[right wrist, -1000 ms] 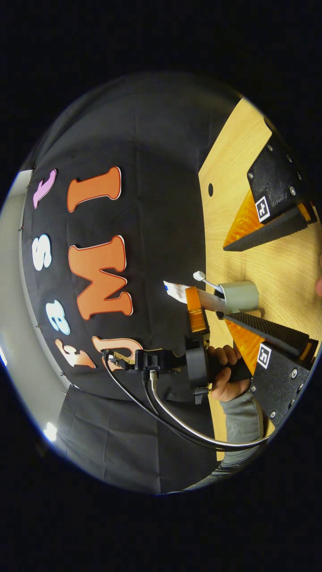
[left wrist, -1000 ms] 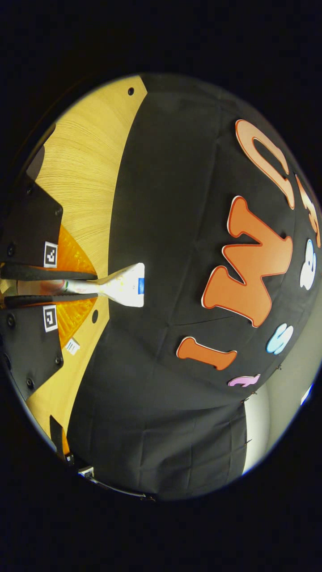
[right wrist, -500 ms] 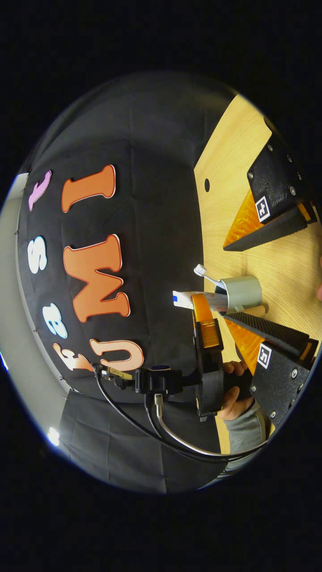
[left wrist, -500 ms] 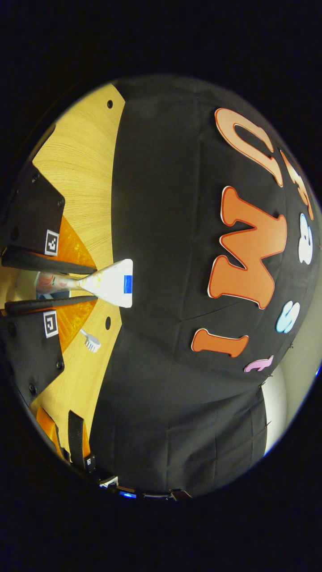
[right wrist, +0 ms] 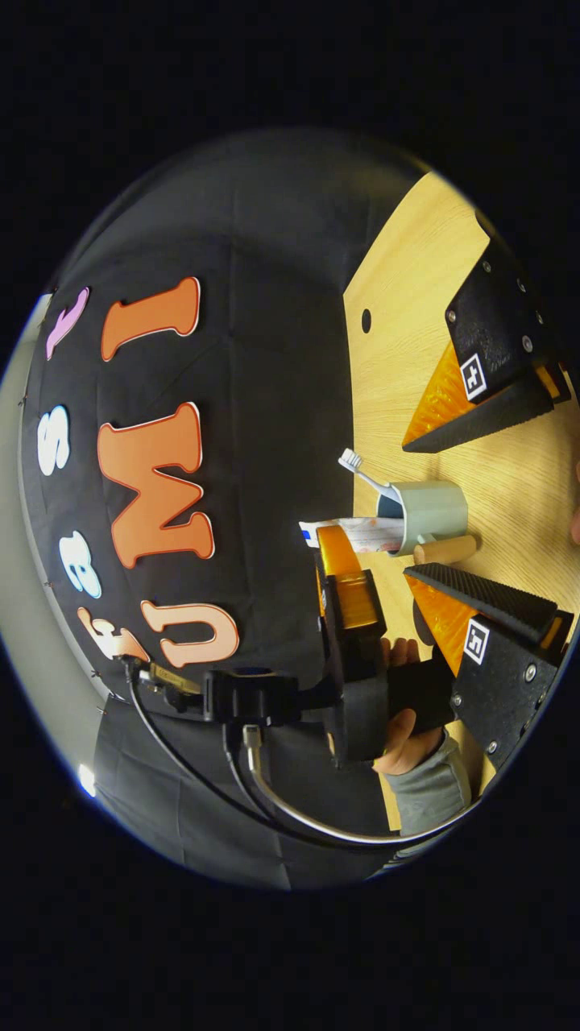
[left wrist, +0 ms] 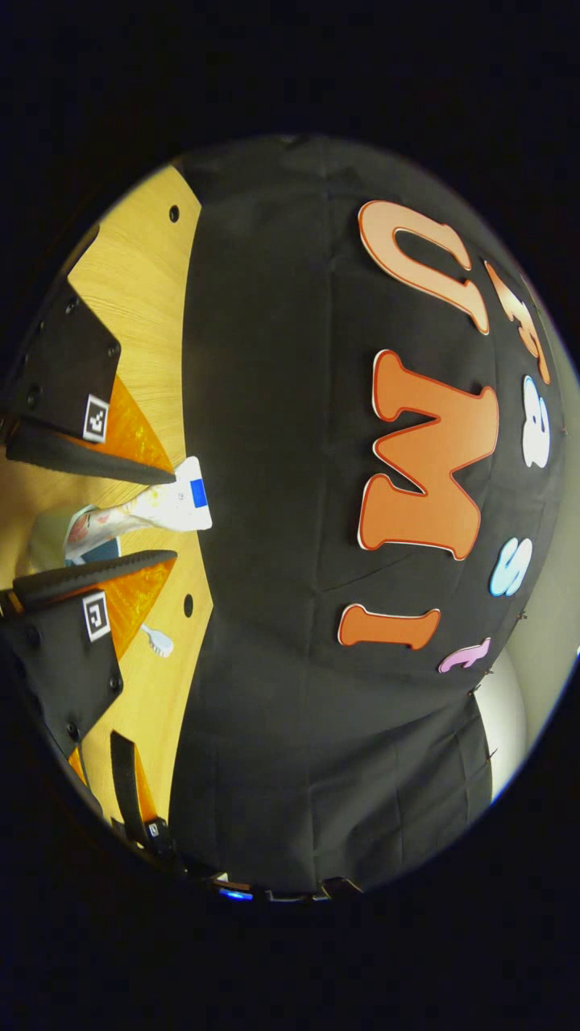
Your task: Put the toothbrush and toothpaste on the desktop into the cup, then pick up the cup and place it on the coaster on the desktop.
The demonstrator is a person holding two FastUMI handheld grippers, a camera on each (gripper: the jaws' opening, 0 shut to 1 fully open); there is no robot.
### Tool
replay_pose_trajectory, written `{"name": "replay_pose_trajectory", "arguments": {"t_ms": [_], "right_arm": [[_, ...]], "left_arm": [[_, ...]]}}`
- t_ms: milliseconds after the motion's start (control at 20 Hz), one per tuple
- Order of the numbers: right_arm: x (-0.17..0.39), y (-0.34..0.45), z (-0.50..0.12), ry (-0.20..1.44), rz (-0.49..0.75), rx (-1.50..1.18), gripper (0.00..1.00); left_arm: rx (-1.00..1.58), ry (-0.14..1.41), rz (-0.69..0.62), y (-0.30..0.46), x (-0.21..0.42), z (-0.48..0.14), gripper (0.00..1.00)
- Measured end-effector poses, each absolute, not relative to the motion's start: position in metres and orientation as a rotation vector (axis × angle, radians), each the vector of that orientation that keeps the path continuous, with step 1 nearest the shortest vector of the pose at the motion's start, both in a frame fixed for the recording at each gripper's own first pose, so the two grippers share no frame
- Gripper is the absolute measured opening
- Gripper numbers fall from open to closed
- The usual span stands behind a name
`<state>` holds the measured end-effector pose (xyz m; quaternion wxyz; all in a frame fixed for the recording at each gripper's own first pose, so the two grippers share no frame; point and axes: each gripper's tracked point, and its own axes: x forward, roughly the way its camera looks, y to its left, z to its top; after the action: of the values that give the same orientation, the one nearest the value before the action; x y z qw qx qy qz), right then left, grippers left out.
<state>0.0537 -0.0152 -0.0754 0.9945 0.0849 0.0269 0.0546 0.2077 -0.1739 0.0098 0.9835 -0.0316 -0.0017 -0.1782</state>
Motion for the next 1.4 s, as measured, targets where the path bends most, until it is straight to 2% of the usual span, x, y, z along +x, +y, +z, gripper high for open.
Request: {"name": "replay_pose_trajectory", "arguments": {"t_ms": [100,250,400,850,1400], "right_arm": [[0.057,-0.013,-0.077,0.076,0.106,0.162,0.83],[0.060,-0.004,-0.077,0.111,0.121,0.172,0.83],[0.064,0.008,-0.080,0.171,0.144,0.187,0.88],[0.087,0.020,-0.088,0.357,0.101,0.159,0.89],[0.115,0.025,-0.119,0.673,0.037,0.236,0.86]], "left_arm": [[-0.064,-0.013,-0.344,-0.165,0.203,0.016,0.65],[-0.044,-0.019,-0.320,-0.151,0.193,0.026,0.77],[-0.010,-0.034,-0.266,-0.128,0.182,0.038,0.96],[0.027,-0.044,-0.142,-0.067,0.138,0.047,0.97],[0.018,-0.084,-0.067,-0.012,0.095,0.047,0.97]]}}
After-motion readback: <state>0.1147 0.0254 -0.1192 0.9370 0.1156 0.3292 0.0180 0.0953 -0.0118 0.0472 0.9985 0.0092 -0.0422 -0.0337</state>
